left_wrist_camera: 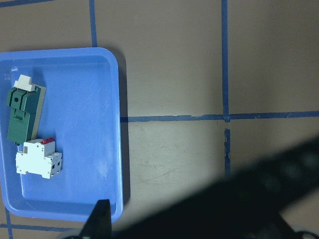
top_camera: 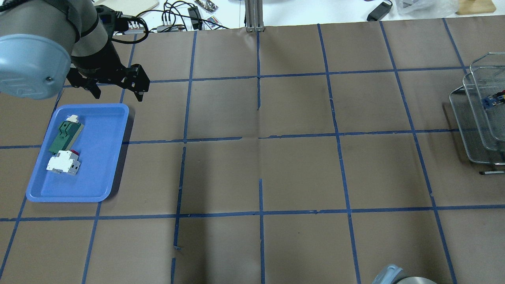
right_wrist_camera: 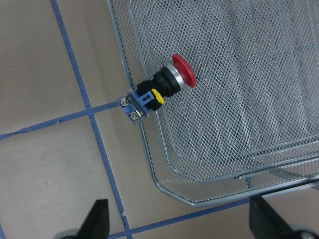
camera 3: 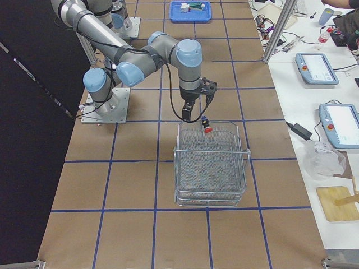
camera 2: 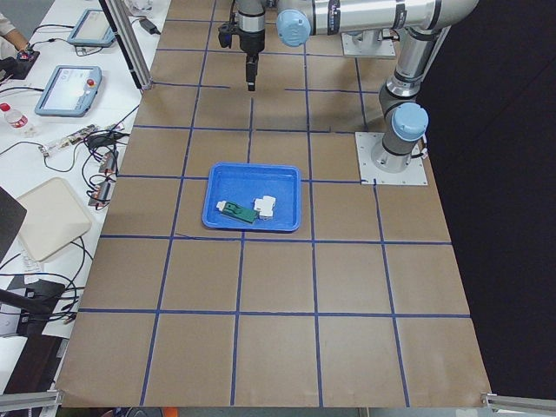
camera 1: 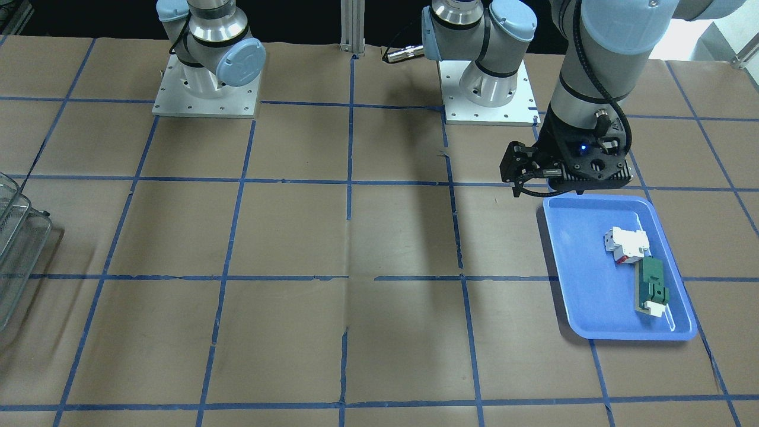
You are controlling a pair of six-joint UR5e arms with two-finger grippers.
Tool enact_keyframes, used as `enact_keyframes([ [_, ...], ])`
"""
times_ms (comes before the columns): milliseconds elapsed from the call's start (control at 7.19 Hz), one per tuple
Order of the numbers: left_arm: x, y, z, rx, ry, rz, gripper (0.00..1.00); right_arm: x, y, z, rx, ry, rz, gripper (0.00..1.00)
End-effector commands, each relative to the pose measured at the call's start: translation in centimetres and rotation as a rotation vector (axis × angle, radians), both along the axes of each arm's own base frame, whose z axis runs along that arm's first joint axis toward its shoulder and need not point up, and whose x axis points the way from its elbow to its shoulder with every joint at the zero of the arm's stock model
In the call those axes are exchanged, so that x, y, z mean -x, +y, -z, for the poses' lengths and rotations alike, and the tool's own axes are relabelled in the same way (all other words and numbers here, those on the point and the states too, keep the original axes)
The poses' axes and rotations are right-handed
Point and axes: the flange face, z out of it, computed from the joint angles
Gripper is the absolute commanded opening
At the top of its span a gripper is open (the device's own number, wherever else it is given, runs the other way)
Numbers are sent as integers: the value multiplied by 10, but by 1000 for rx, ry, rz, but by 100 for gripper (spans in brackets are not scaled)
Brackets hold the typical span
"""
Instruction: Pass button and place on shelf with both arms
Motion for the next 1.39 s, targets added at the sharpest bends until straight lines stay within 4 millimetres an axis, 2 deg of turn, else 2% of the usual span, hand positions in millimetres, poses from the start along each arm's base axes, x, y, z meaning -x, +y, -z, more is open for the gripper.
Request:
enact_keyframes([
  [0, 0, 1, 2, -4, -3, 0, 100, -28, 9, -9, -56, -62, -2, 100],
  [139, 0, 1, 1, -3, -4, 0, 100, -70, 6, -23, -56, -52, 21, 100],
  [278, 0, 1, 1, -3, -4, 2, 100, -126, 0, -33, -47, -42, -55, 100],
  [417, -1, 1, 2, -5, -6, 2, 100, -182, 0, -29, -113, -61, -95, 100],
  [695, -1, 1, 2, -5, -6, 3, 100, -274, 1, -32, -138, -49, -84, 100],
  [974, -1, 0, 3, -5, -4, 2, 100, -341, 14, -28, -157, 65, -173, 100],
  [1113, 0, 0, 2, -3, -3, 3, 100, -361, 21, -23, -163, 56, -109, 100],
  [1252, -1, -1, 2, -2, -3, 2, 100, -371, 29, -18, -171, 58, -113, 100],
])
